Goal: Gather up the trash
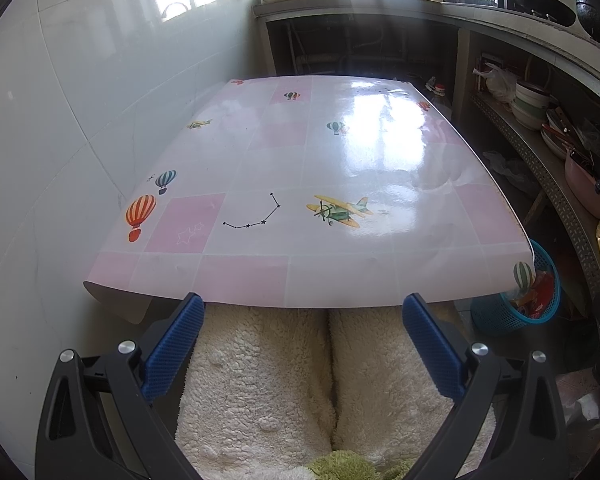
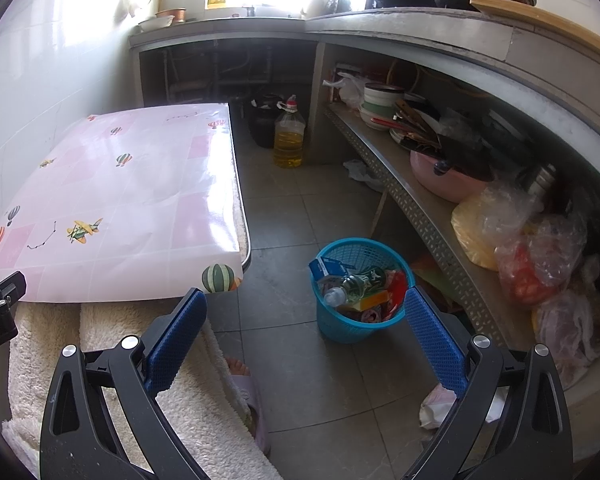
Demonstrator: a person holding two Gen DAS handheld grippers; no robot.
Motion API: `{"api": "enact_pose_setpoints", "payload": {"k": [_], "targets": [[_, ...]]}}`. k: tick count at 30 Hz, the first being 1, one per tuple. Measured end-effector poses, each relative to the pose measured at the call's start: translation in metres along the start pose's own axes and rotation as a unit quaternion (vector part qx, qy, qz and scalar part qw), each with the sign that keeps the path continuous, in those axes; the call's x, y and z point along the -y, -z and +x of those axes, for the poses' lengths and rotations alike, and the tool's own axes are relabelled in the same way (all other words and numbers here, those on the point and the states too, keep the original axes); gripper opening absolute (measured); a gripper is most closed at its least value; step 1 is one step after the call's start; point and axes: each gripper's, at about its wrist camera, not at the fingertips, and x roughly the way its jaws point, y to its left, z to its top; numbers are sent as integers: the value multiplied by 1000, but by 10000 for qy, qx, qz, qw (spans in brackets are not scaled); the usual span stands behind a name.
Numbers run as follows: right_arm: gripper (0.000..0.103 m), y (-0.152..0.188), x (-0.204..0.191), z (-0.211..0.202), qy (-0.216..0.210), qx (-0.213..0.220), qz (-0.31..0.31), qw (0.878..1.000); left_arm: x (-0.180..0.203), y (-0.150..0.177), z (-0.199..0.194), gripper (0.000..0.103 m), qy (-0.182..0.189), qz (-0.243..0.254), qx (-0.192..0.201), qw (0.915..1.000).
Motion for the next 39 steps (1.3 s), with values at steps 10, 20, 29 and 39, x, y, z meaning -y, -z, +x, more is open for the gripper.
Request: {"api": "enact_pose_setpoints", "payload": {"k": [10,20,29,39], "targets": [[95,0,1,0,-8,3,6,10000,0,0,0,97,1,-3,-1,10000],[95,0,-1,0,-17,6,-3,10000,-1,1,1,97,4,-10,-14,10000],[95,-1,0,0,-21,4,-5,10000,-1,0,1,97,10,-3,-20,10000],[95,0,-2,-1,-23,7,13,10000,-1,0,2,97,6,-5,-19,10000]]}}
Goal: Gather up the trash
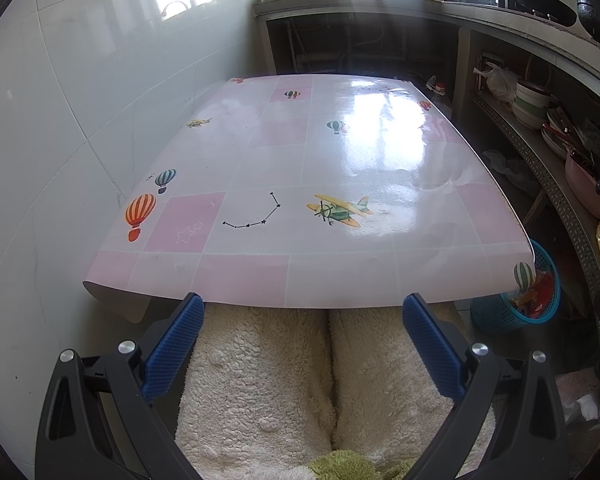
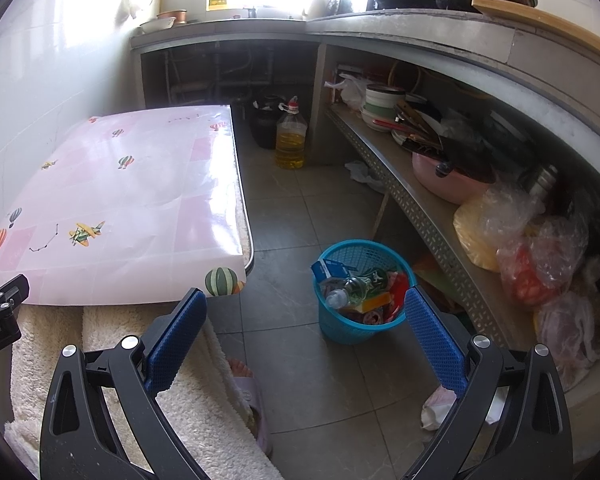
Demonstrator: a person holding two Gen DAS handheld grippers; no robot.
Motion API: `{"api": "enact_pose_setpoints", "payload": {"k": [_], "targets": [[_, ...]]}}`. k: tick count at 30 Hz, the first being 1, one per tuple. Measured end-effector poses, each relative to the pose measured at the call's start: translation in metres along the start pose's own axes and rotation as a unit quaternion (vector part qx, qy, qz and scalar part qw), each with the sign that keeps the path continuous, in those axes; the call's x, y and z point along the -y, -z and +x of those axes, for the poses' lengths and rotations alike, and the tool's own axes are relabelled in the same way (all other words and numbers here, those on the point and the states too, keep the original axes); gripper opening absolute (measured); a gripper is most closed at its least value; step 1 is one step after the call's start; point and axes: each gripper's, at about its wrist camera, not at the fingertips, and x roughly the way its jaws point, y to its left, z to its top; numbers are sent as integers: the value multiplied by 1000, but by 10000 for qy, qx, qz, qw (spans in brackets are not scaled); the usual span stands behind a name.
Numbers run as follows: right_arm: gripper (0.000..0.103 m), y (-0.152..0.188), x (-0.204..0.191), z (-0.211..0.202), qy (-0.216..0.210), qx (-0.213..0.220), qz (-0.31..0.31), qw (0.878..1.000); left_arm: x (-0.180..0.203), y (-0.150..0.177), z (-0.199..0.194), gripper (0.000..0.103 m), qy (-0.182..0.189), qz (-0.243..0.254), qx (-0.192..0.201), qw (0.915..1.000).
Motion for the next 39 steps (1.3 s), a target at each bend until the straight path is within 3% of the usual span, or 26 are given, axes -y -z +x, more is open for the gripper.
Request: {"api": "enact_pose_setpoints", "payload": {"k": [39], "targets": [[95,0,-2,0,-21,-4,24,10000,-2,4,3,97,-16,-6,-32,10000]]}}
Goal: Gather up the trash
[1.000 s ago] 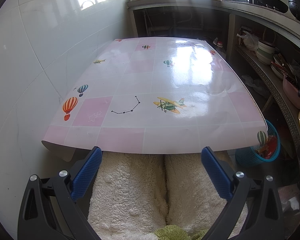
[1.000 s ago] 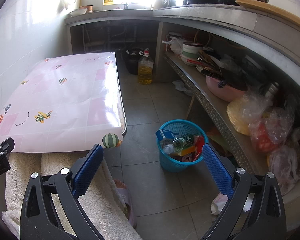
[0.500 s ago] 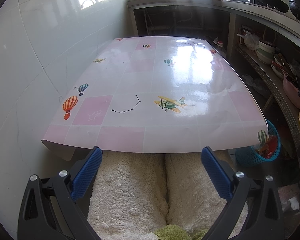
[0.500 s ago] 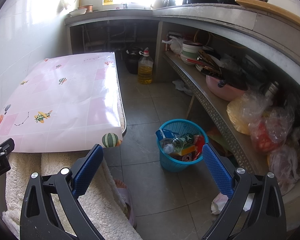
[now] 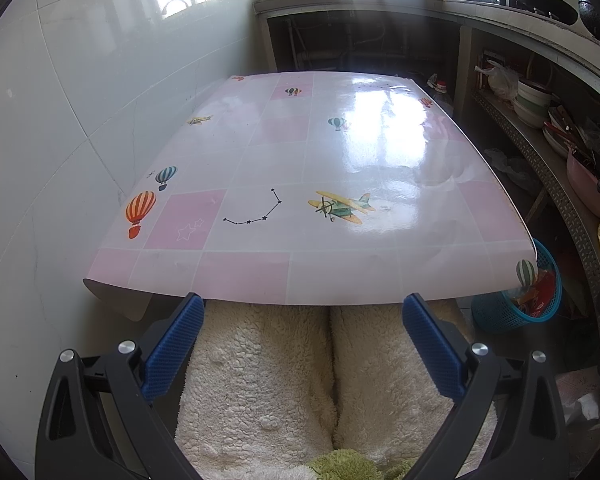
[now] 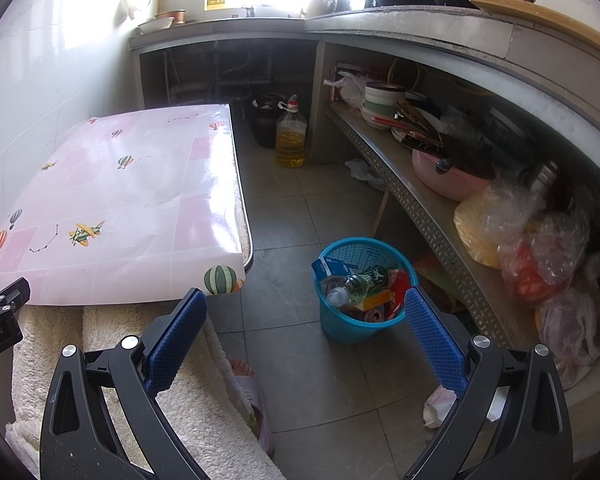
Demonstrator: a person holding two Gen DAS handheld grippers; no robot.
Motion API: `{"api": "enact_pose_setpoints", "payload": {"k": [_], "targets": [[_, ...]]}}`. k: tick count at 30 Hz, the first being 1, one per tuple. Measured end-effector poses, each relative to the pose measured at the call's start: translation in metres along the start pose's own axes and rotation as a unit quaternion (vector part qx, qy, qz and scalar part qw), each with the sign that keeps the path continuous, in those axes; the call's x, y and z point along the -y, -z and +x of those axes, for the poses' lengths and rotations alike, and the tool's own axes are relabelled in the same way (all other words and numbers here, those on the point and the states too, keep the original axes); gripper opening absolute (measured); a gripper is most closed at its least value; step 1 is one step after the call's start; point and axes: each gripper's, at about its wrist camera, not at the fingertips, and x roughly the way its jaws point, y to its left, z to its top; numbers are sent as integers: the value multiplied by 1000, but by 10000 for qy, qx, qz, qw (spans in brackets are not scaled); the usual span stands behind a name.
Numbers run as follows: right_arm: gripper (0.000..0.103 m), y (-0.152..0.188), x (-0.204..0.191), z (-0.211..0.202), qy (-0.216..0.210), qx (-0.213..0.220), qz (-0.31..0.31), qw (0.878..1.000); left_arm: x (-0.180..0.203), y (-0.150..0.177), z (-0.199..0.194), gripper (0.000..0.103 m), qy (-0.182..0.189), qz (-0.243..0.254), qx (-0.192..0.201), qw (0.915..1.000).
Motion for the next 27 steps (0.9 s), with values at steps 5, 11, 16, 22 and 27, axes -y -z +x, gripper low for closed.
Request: {"api": "enact_pose_setpoints", "payload": {"k": [5,11,16,22,27], "targets": [[95,0,0,0,-2,-6,5,10000,0,-1,1,97,1,1,-7,10000],[95,0,0,0,0,-6,11,10000,-1,0,2,97,-2,3,-16,10000],[95,0,0,0,-3,-3,11,10000,-1,0,2,97,1,3,-15,10000],[95,0,0,0,-5,-5,11,10000,-2,1,3,97,-2,10,-24,10000],[95,0,0,0,-6,-5,11,10000,-3,1,4,97,-3,19,-24,10000]]}}
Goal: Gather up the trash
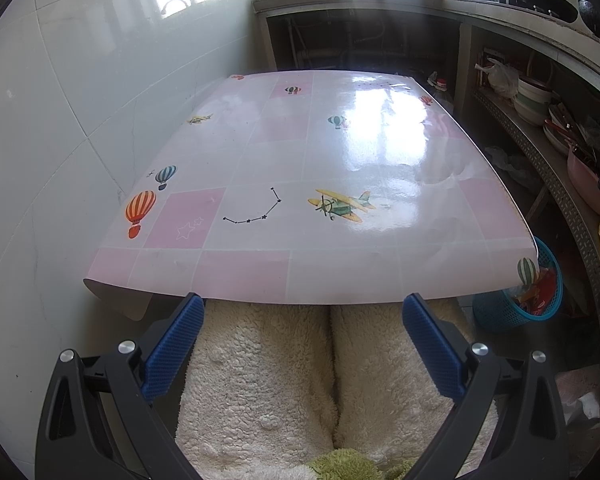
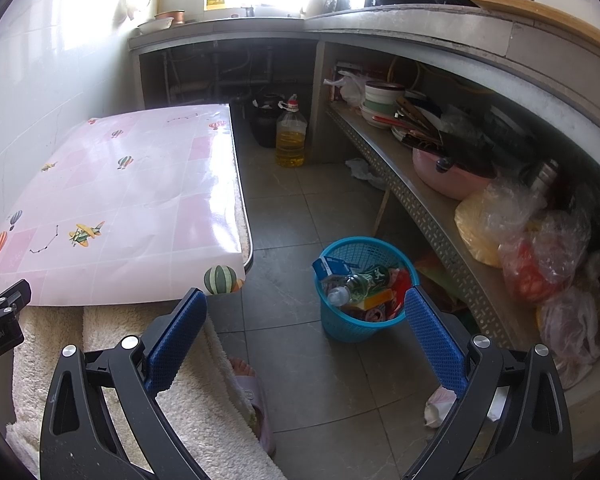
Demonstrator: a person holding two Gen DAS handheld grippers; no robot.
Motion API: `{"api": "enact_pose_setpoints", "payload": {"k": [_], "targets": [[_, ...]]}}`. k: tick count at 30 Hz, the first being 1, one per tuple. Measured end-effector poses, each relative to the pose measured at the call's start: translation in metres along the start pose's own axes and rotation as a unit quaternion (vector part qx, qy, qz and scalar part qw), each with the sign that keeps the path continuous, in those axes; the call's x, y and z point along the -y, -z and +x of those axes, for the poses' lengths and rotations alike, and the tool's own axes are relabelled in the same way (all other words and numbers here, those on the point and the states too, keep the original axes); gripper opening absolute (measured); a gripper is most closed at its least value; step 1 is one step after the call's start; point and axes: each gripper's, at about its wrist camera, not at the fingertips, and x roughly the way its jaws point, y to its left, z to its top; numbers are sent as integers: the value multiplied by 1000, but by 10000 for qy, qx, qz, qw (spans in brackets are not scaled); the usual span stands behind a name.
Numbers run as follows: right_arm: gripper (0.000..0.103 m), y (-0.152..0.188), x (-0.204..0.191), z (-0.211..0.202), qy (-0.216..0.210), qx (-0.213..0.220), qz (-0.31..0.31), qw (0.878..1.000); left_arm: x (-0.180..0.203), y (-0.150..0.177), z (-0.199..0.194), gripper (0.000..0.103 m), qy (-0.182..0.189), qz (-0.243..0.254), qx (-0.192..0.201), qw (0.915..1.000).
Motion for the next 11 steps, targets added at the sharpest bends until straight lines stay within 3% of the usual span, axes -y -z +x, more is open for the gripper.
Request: {"api": "enact_pose_setpoints", "payload": {"k": [11], "targets": [[95,2,-6,0,5,4,10,10000,0,-1,0,97,10,-8,-13,10000]]}}
